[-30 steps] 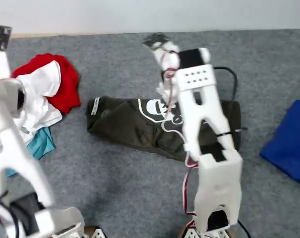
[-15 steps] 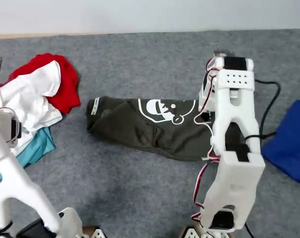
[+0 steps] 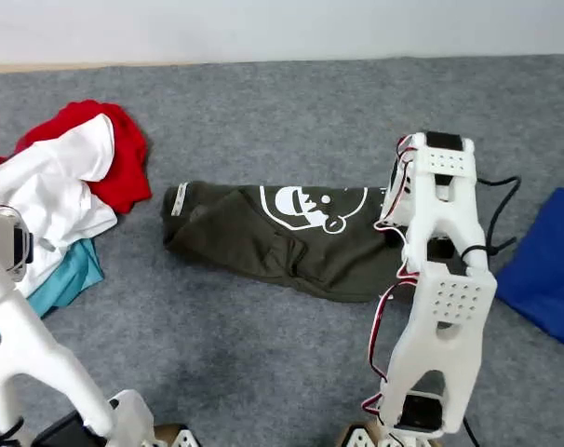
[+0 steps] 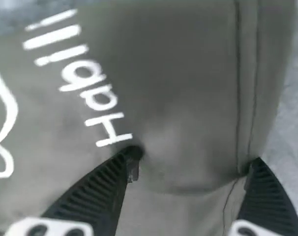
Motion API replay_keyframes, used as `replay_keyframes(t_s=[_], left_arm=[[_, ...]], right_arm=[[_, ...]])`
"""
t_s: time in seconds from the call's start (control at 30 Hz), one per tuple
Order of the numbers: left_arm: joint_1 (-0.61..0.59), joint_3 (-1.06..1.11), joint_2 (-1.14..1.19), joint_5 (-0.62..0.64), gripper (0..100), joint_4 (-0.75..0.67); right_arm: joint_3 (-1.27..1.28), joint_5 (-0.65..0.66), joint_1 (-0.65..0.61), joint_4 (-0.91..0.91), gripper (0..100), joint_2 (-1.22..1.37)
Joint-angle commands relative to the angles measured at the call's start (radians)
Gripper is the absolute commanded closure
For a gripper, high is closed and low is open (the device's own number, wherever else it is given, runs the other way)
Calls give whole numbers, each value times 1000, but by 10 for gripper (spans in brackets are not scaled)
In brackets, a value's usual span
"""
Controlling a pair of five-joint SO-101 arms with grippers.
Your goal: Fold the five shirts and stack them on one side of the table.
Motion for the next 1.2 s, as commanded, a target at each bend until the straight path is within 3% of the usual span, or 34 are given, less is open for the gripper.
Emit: replay_keyframes(t_s=[0.0, 0.13, 0.23, 0.3, 0.37, 0.57, 0.9, 1.17], left_arm=[[-5, -2, -29, -11, 885, 18], [-5, -4, -32, -11, 885, 18], [-5, -5, -32, -11, 885, 18], [-5, -5, -32, -11, 885, 18], [-5, -5, -32, -11, 885, 18], [-5, -7, -34, -11, 885, 18], [0, -8, -34, -11, 885, 18], [2, -8, -34, -9, 885, 18]], right_arm=[[-11, -6, 5, -30, 653, 22], [-11, -5, -7, -28, 719, 67], [-11, -2, -5, -19, 894, 67], [-12, 72, -5, -13, 998, 61], [-11, 155, -7, 18, 969, 54], [-11, 193, 71, 56, 989, -28], [-11, 506, 286, 48, 989, -188], [-11, 586, 278, 88, 989, -225]])
